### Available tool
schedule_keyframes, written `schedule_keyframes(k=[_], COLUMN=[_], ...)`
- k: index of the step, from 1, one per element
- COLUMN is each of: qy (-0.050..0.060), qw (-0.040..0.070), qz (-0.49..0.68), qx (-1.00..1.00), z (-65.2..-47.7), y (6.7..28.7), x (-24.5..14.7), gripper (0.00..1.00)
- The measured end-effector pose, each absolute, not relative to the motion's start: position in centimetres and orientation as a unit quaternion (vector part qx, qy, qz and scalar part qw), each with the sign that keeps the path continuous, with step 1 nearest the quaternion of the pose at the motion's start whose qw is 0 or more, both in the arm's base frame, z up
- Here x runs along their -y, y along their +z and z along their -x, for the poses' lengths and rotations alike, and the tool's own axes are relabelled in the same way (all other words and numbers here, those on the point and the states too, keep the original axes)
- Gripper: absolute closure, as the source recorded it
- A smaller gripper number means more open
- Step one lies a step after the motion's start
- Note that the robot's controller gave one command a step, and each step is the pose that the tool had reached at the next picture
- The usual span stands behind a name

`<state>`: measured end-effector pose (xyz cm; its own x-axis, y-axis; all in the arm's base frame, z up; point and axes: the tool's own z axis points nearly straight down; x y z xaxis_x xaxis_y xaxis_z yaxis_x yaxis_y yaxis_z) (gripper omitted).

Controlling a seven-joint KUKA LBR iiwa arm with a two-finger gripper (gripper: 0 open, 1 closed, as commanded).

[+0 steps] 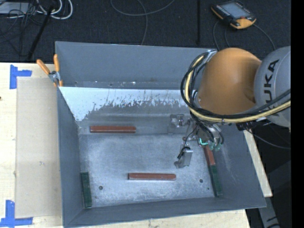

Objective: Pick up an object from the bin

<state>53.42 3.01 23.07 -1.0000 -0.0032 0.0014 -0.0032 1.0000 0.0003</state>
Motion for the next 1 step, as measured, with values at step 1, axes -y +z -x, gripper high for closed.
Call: schedule_keyframes(k=[1], qy=[0.0], qw=[-0.003], qz=[-0.007], qx=[1.0], z=[-52.61], y=[18.66], x=[-3.08], gripper=[0.0])
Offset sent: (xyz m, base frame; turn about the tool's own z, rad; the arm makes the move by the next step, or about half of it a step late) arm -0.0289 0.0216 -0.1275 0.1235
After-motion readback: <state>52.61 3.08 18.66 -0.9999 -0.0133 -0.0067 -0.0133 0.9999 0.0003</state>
